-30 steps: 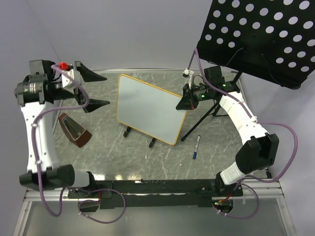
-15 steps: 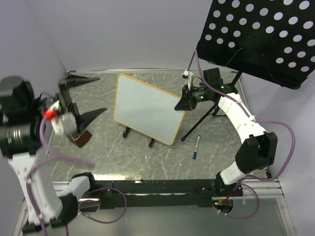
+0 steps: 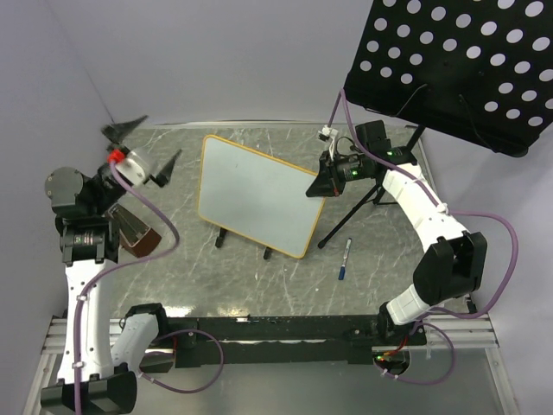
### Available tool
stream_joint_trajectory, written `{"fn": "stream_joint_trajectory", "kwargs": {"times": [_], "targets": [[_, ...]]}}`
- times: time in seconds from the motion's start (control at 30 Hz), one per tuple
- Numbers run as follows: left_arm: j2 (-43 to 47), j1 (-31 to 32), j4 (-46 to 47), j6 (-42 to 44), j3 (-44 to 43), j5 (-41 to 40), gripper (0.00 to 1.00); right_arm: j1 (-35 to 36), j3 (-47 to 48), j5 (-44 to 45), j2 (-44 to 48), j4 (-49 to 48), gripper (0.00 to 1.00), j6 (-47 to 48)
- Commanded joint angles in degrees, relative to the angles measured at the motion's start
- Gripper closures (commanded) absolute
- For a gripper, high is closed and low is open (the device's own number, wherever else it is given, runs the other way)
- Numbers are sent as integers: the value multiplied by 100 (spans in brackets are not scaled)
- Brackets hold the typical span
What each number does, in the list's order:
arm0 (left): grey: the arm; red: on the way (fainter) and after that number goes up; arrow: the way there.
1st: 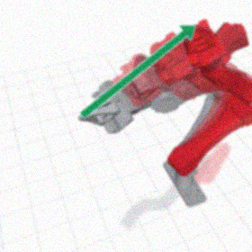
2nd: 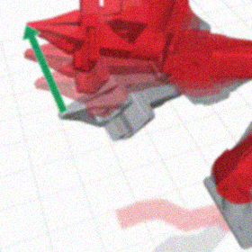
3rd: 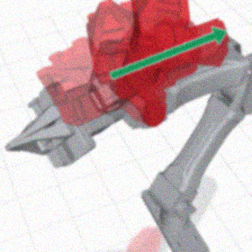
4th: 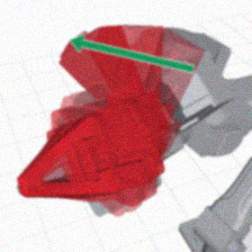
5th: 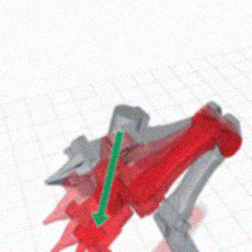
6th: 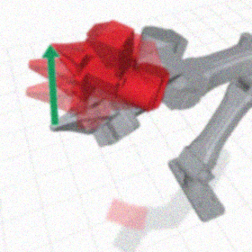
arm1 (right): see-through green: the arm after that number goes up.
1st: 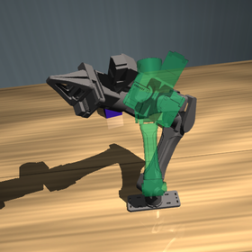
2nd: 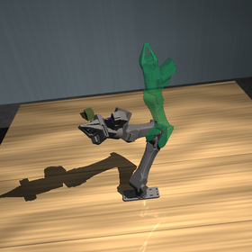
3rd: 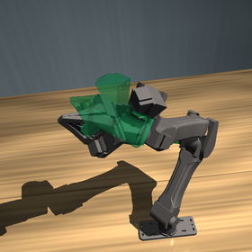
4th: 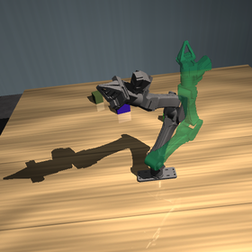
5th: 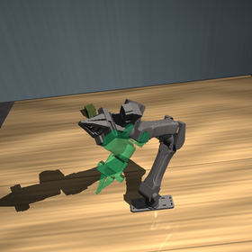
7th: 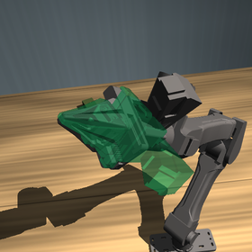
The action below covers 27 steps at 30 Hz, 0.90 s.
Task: Write a sentence on the whiteboard
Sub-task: Put down the whiteboard on the whiteboard stand.
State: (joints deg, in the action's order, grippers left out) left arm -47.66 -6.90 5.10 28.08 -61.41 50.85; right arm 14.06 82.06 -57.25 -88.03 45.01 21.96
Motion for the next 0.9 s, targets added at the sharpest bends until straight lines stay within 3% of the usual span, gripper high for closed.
{"fn": "stream_joint_trajectory", "kwargs": {"times": [0.0, 0.23, 0.5, 0.87], "targets": [[187, 22, 803, -2199, -468, -2253, 4, 61, 240, -690, 40, 16, 100, 247], [20, 22, -307, -3115, -523, -1509, 3, 61, 363, -1182, -4, 183, 100, 582], [433, 22, -667, -3098, -135, -1447, 3, 61, 662, -1561, -241, 210, 100, 661], [661, 22, -1125, -3133, 278, -1262, 3, 70, 864, -1025, -697, 315, 100, 907]]}}
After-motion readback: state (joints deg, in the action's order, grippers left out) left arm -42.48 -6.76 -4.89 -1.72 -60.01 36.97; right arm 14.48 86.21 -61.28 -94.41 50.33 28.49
